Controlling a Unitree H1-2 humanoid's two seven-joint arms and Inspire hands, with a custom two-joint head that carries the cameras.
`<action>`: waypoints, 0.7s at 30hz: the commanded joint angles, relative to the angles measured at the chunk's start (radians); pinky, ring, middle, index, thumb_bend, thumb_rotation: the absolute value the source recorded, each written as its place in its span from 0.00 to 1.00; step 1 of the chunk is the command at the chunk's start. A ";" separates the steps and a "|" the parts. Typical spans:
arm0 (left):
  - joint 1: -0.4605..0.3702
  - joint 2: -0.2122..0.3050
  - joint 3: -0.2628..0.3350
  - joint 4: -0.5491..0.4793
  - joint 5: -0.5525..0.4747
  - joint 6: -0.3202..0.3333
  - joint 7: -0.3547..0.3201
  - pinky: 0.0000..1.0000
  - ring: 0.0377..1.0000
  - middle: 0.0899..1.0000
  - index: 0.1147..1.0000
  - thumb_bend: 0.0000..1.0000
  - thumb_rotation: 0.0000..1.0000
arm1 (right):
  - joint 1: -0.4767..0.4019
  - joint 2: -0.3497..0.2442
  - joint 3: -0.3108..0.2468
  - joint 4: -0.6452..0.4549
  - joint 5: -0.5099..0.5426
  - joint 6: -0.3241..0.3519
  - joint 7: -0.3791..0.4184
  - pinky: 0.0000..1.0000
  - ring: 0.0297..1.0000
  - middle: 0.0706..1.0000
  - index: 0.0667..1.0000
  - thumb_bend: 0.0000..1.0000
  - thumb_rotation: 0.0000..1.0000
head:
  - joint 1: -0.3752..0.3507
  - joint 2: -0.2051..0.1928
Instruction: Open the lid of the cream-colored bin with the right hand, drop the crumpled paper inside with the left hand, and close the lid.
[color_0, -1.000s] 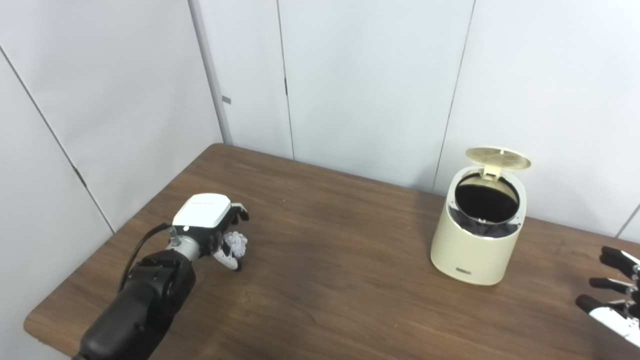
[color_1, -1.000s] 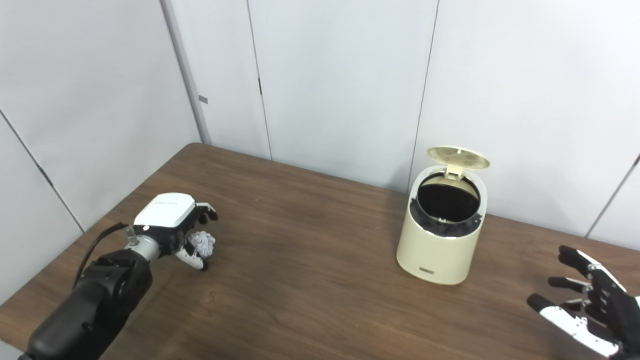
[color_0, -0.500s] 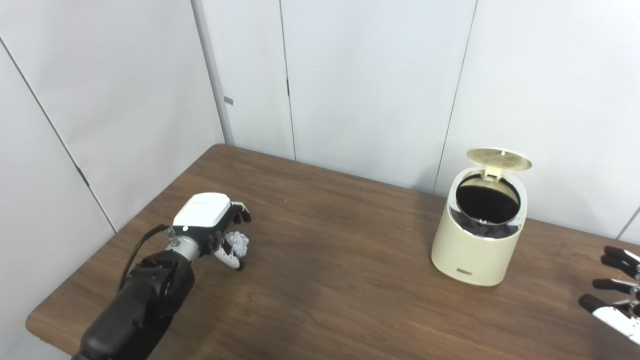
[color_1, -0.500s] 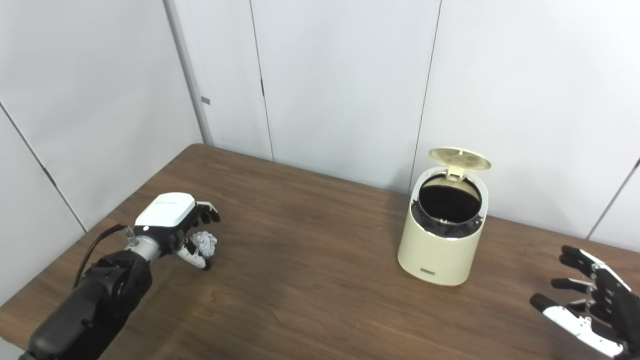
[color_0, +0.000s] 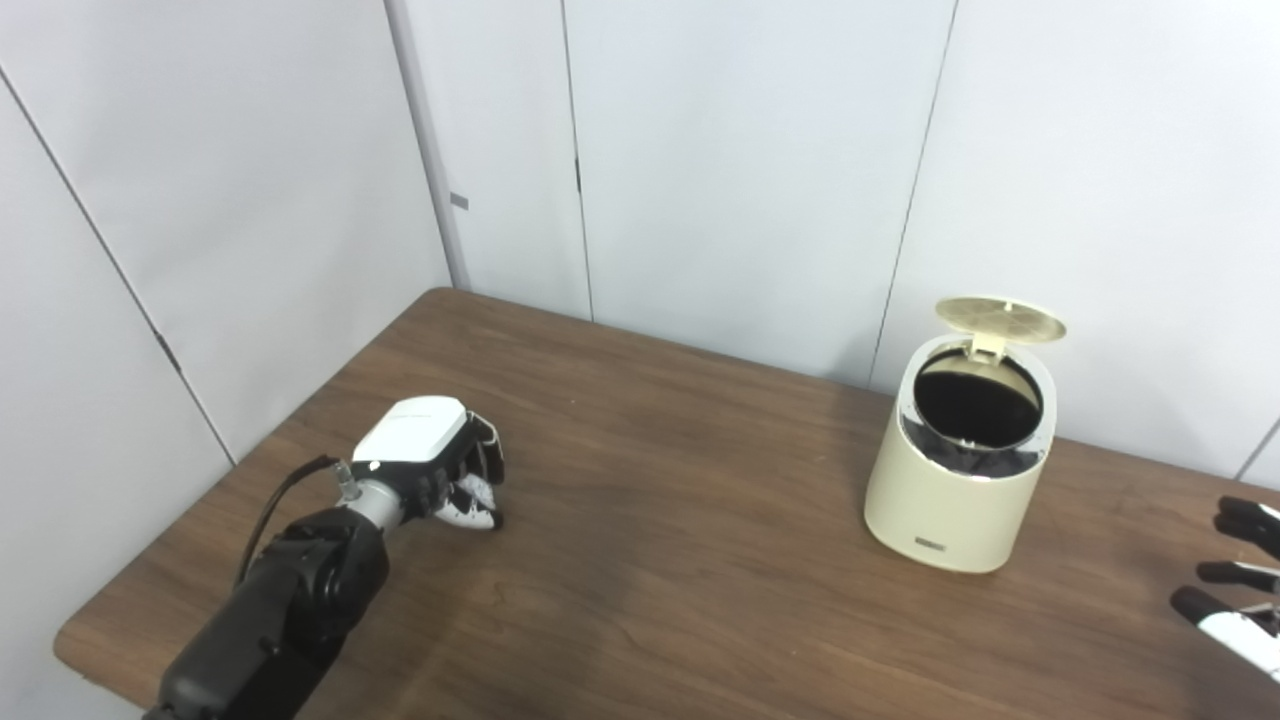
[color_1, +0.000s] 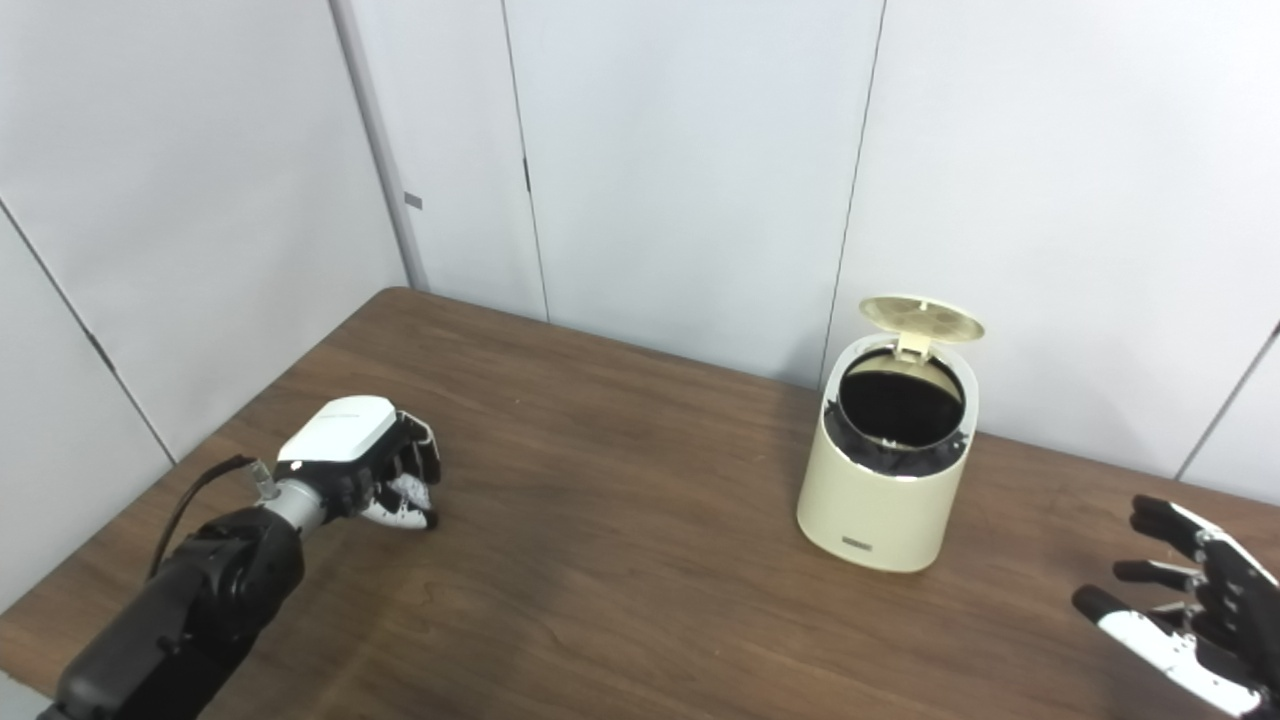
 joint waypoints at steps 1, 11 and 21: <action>0.002 0.011 -0.020 0.010 0.000 -0.011 -0.006 0.44 0.40 0.44 0.44 0.50 0.00 | -0.022 -0.012 -0.016 -0.036 0.007 -0.022 -0.008 0.38 0.64 0.78 0.76 0.82 0.43 | -0.002 0.002; 0.000 0.014 -0.030 -0.011 0.000 -0.018 0.008 0.42 0.38 0.44 0.44 0.50 0.00 | -0.020 -0.015 -0.014 -0.043 0.000 -0.015 -0.005 0.38 0.64 0.78 0.77 0.84 0.45 | -0.005 0.003; -0.033 0.032 -0.010 -0.149 0.013 0.023 -0.049 0.41 0.36 0.43 0.45 0.50 0.00 | -0.029 -0.014 -0.012 -0.032 0.001 -0.030 -0.006 0.39 0.66 0.79 0.77 0.81 0.43 | -0.005 0.001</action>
